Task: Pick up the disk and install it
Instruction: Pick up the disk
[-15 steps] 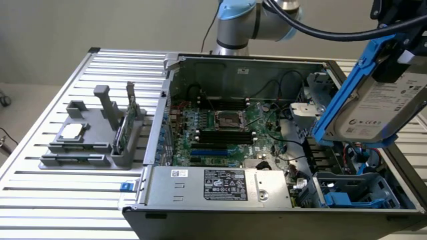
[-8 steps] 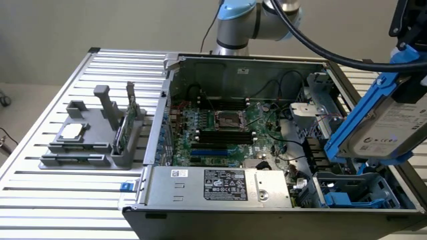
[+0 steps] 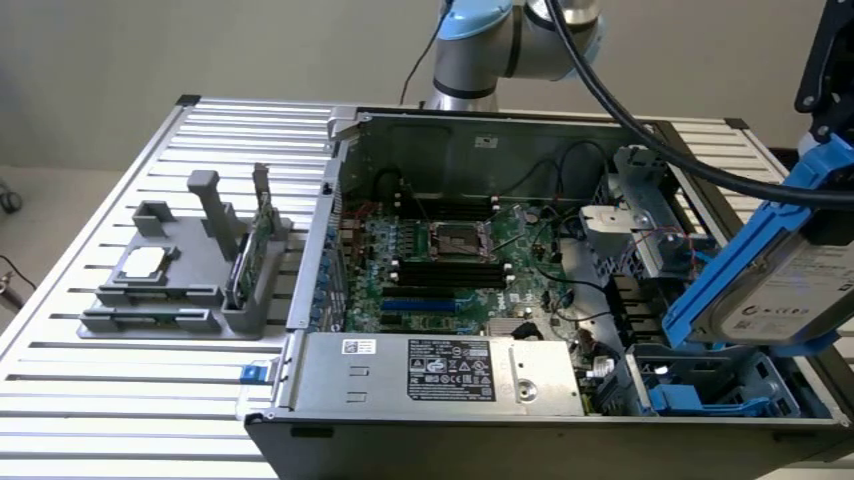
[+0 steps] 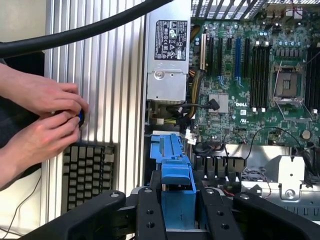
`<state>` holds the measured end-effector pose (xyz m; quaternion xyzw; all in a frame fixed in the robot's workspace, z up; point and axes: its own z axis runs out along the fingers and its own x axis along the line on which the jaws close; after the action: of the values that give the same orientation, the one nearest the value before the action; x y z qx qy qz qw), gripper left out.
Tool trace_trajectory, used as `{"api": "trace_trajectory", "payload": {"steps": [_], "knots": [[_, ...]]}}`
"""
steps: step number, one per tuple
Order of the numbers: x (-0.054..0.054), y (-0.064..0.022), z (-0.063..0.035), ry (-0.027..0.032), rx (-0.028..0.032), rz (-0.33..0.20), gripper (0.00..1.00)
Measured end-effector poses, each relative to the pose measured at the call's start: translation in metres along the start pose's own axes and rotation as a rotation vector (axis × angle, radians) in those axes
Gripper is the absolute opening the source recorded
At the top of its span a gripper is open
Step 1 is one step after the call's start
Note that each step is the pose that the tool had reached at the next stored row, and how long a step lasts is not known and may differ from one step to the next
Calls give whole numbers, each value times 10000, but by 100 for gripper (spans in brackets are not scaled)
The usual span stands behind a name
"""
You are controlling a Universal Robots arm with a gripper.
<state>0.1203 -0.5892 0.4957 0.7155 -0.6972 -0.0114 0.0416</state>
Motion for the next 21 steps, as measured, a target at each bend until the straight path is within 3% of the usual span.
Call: {"api": "trace_trajectory", "payload": {"steps": [8, 14, 17, 21], "knots": [[-7, -24, 146, -32, 1, -2, 33], [-23, -55, 228, -124, 13, -10, 33], [-25, -79, 254, -167, 38, -11, 33], [-27, -92, 302, -178, 92, -9, 33]]}}
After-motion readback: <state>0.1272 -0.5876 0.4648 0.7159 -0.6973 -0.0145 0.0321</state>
